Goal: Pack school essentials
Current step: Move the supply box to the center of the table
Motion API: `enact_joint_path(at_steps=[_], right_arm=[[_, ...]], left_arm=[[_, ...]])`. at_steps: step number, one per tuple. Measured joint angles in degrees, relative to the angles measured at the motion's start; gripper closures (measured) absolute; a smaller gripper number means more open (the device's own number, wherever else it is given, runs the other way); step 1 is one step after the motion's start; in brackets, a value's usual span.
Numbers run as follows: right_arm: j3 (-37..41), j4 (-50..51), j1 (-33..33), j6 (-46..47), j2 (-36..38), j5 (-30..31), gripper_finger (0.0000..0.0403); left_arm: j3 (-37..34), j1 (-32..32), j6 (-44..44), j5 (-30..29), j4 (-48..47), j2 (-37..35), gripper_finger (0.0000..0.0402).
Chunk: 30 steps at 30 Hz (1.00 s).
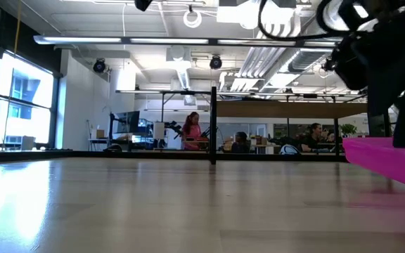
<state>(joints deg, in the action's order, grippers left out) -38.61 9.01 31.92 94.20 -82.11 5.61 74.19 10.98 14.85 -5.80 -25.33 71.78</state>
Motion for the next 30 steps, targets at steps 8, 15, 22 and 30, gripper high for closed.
enact_joint_path(at_steps=[8,15,22,30], right_arm=[[0.00,-2.91,-1.60,3.01,-4.06,-3.11,0.0197],[0.00,-0.68,-2.10,6.85,-4.17,-2.85,0.0203],[-1.64,-0.43,-3.47,7.15,-7.51,-4.68,0.0260],[-8.03,5.48,-4.20,6.12,-11.76,-5.40,0.0330]], left_arm=[[0.00,0.72,-2.60,-0.01,-1.32,-2.76,0.0190],[0.02,0.72,-5.55,0.02,-2.22,-2.76,0.0190],[0.01,1.01,-6.10,0.15,-3.84,-2.74,0.0190],[0.04,1.53,-8.00,0.59,-4.88,-3.22,0.0190]])
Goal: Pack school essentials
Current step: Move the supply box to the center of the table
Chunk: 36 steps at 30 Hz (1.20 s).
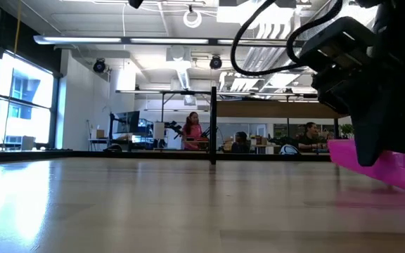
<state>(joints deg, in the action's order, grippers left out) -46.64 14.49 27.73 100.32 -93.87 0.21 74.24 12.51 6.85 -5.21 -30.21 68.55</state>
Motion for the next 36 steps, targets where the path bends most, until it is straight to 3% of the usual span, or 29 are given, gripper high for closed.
enact_joint_path(at_steps=[10,15,25,36], right_arm=[[-2.94,3.17,-2.54,1.52,-0.30,3.87,0.0390],[-2.94,3.14,-4.86,3.89,-0.30,4.43,0.0394],[-3.44,-4.43,-11.55,10.43,-0.54,11.71,0.0395],[-25.79,-0.13,-18.86,0.34,-18.19,7.51,0.0396]], left_arm=[[-0.02,0.02,-2.02,0.04,-1.13,-0.59,0.0190],[-0.02,0.76,-2.76,0.14,-3.25,-3.06,0.0190],[-0.02,1.90,-1.81,0.01,-4.51,-10.29,0.0190],[0.00,2.21,-5.42,-0.42,-4.99,-14.43,0.0190]])
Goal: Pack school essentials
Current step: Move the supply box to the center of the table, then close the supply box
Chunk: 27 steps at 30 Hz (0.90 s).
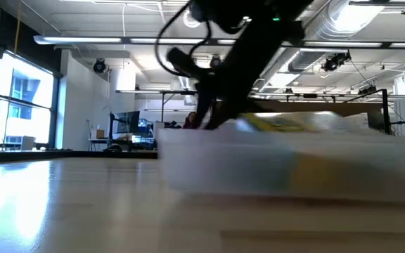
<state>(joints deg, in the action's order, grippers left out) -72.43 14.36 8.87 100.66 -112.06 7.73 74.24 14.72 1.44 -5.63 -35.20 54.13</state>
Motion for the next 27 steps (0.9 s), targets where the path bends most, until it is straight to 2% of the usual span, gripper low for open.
enact_joint_path(at_steps=[7,13,16,23,27], right_arm=[[-14.39,2.78,-2.14,-4.59,-9.74,-2.23,0.0396],[-19.96,7.25,-2.89,-6.69,-12.94,-5.76,0.0386],[-20.10,7.25,-2.89,-6.69,-12.95,-5.81,0.0363],[-20.10,6.18,-3.02,-6.17,-12.98,-6.22,0.0277],[-20.10,4.13,-3.06,-6.16,-12.98,-6.51,0.0248]], left_arm=[[0.00,0.00,-1.21,0.02,-1.88,-1.66,0.0190],[0.00,0.00,-1.83,0.03,-3.64,-3.59,0.0190],[0.00,0.00,-2.10,0.02,-3.79,-4.39,0.0190],[0.00,0.00,-2.13,0.00,-5.24,-5.60,0.0190],[0.00,0.00,-2.09,-0.02,-7.55,-5.90,0.0190]])
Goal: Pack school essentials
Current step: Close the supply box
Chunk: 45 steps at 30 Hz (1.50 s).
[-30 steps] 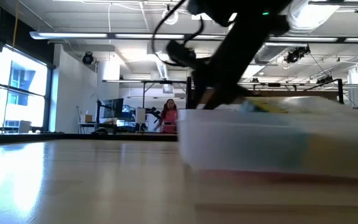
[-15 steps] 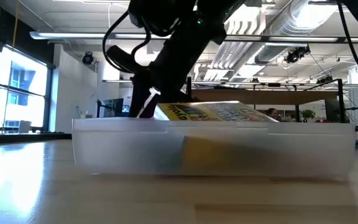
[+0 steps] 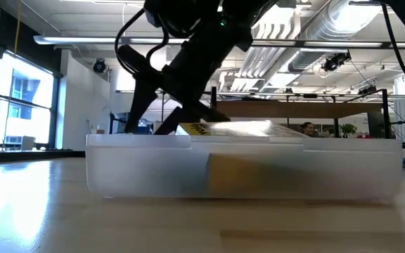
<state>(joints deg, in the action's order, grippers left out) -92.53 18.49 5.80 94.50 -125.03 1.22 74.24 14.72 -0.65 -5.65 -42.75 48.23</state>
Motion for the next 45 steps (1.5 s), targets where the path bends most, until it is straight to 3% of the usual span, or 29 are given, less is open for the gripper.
enact_joint_path(at_steps=[13,19,25,34,40,45], right_arm=[[-0.02,2.13,-1.41,-10.13,6.77,3.04,0.0238],[-0.02,9.76,-2.49,-19.00,12.44,1.42,0.0238],[-0.02,19.90,-2.43,-27.46,17.26,1.35,0.0238],[-0.02,37.07,-3.27,-38.51,22.15,0.84,0.0238],[-0.02,40.67,-3.13,-49.54,22.45,-6.06,0.0238],[-0.02,43.17,-3.15,-54.91,22.45,-6.85,0.0238]], left_arm=[[0.00,-0.04,3.80,0.55,-9.41,-0.74,0.0190],[-0.04,-0.26,7.89,1.92,-13.56,-0.61,0.0190],[-3.69,-1.07,14.09,7.50,-13.56,-0.55,0.0190],[-13.68,-10.65,16.59,6.94,-3.16,1.26,0.0190],[-14.51,-18.74,16.55,2.65,2.08,8.41,0.0190],[-14.53,-23.86,17.89,-0.93,2.99,14.77,0.0190]])
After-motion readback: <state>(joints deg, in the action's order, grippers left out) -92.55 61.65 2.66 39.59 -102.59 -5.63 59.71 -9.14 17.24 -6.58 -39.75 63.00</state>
